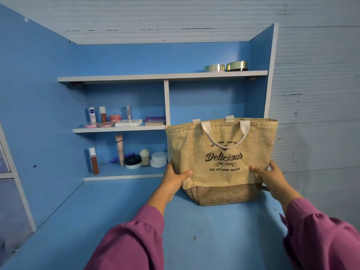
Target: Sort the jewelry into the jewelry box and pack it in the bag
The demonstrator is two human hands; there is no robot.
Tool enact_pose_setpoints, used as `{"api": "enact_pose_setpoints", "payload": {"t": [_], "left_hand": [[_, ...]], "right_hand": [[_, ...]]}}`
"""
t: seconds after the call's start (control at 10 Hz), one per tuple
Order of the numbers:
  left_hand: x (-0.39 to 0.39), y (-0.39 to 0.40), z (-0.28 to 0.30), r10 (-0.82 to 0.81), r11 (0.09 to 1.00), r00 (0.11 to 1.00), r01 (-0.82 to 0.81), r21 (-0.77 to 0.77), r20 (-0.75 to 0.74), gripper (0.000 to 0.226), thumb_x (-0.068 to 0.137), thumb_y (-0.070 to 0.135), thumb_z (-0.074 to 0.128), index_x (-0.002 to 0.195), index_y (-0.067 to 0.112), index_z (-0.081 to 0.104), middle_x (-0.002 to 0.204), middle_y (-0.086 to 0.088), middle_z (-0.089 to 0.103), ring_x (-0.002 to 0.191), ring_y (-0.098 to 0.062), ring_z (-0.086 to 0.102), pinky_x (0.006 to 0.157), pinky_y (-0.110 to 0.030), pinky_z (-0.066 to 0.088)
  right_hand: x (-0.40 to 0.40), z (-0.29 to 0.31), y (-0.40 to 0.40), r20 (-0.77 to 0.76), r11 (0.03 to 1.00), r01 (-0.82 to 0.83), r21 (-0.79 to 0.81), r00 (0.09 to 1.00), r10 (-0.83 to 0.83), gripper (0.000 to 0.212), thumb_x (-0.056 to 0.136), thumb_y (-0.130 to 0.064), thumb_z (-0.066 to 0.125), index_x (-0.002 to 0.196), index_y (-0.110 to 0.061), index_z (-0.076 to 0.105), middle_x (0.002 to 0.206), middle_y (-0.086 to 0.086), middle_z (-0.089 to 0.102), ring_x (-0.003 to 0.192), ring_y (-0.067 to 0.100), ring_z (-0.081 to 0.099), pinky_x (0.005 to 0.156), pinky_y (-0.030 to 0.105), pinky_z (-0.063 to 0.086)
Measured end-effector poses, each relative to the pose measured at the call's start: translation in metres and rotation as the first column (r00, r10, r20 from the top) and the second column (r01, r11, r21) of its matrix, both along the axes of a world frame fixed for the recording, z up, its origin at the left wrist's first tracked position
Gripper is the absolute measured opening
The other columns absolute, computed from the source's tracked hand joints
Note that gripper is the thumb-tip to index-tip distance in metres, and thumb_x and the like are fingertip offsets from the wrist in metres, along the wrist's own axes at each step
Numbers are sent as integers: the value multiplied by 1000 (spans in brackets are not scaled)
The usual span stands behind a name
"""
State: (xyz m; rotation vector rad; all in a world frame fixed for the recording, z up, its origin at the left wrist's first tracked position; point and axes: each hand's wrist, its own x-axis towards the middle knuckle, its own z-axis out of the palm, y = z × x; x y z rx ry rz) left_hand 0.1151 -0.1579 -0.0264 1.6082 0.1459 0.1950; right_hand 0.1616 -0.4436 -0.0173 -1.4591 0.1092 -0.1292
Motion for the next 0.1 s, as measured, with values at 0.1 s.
{"api": "enact_pose_setpoints", "payload": {"t": [0.1], "left_hand": [[-8, 8, 3, 21, 998, 1000, -19, 52, -21, 94, 76, 31, 79, 148, 29, 19, 147, -8, 39, 128, -25, 47, 104, -46, 43]], "right_hand": [[-3, -5, 9, 118, 936, 329, -126, 942, -315, 60, 81, -14, 73, 132, -16, 43, 124, 15, 49, 111, 31, 52, 91, 43, 46]]}}
